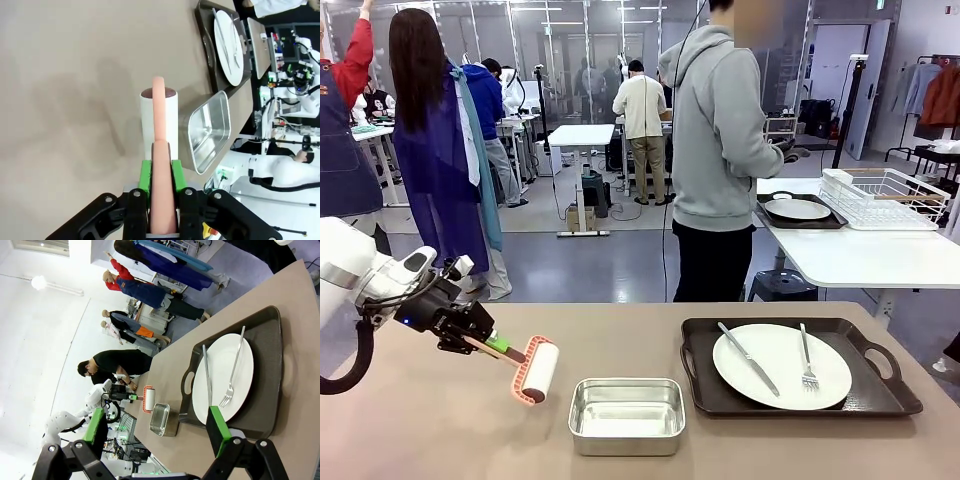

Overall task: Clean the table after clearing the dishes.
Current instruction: When the left (or right) Handle tray is removed, use the left hand (or right hand) to clean the left (or right) side of the table with the Lint Roller.

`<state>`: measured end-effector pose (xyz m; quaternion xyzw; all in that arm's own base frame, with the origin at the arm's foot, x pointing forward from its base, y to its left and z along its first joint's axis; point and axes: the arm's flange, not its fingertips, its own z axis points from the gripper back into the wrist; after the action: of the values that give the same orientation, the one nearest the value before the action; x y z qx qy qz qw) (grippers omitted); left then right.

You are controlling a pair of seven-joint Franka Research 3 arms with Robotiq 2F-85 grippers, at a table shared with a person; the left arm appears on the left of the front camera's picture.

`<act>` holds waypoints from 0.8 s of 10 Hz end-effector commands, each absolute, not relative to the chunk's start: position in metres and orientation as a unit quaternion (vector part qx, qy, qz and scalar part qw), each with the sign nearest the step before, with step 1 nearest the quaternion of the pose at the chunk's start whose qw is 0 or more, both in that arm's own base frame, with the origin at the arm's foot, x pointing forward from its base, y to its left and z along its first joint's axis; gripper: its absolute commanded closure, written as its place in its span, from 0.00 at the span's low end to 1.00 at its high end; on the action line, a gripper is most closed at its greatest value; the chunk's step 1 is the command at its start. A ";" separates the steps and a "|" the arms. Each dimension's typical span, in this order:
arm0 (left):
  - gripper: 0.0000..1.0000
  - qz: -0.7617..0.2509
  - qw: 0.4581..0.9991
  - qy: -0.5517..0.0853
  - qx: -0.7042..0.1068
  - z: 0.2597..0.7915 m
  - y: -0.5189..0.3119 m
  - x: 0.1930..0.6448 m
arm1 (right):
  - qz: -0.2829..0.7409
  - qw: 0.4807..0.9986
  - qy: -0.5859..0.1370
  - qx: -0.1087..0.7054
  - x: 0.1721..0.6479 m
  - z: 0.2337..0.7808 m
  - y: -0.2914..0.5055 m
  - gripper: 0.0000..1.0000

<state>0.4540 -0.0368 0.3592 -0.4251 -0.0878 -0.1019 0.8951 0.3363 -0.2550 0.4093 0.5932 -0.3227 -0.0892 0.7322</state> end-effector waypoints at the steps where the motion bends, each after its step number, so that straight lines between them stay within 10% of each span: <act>1: 0.79 -0.111 0.896 -0.090 -0.421 0.359 -0.040 0.454 | -0.091 0.731 -0.324 0.594 0.336 0.413 -0.254 0.00; 8: 0.79 -0.059 0.873 -0.065 -0.480 0.321 -0.056 0.518 | -0.091 0.731 -0.324 0.594 0.336 0.413 -0.254 0.00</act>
<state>0.5088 -0.0577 0.3277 -0.4668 -0.0565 -0.0840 0.8785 0.3363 -0.2550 0.4093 0.5932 -0.3227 -0.0892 0.7322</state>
